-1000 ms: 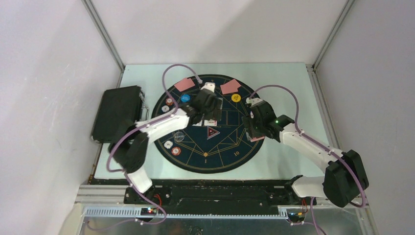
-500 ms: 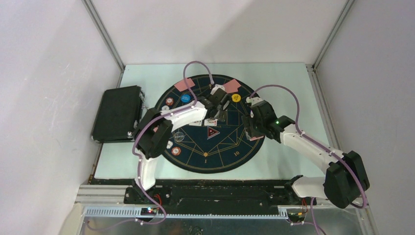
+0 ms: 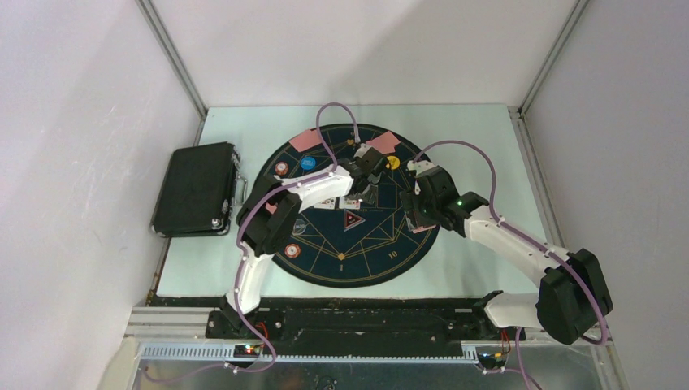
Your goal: Distribute texas hold em gaming equipment
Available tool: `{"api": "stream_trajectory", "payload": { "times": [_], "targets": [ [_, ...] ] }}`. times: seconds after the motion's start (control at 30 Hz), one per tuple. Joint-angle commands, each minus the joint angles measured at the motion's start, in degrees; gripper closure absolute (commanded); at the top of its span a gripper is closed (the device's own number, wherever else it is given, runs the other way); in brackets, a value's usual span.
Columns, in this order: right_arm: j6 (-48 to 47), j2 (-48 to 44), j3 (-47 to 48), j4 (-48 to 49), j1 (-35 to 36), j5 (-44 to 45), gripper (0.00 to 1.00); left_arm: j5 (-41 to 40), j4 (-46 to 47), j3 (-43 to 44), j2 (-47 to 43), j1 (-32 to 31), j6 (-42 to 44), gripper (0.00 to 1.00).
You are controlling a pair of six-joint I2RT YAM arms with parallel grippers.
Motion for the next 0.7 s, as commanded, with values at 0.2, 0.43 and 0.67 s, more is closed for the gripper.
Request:
{"api": "stream_trajectory", "payload": {
  "times": [0.2, 0.43, 0.67],
  "targets": [
    [-0.5, -0.2, -0.1, 2.5, -0.5, -0.4, 1.0, -3.0, -2.4, 2.2, 1.1, 0.0, 0.5, 0.0],
    [-0.4, -0.3, -0.1, 2.2, -0.5, -0.1, 1.0, -3.8, -1.8, 1.0, 0.3, 0.6, 1.5, 0.0],
    [-0.5, -0.4, -0.1, 2.0, -0.6, 0.1, 1.0, -4.1, -1.3, 0.5, -0.1, 1.6, 2.1, 0.0]
  ]
}}
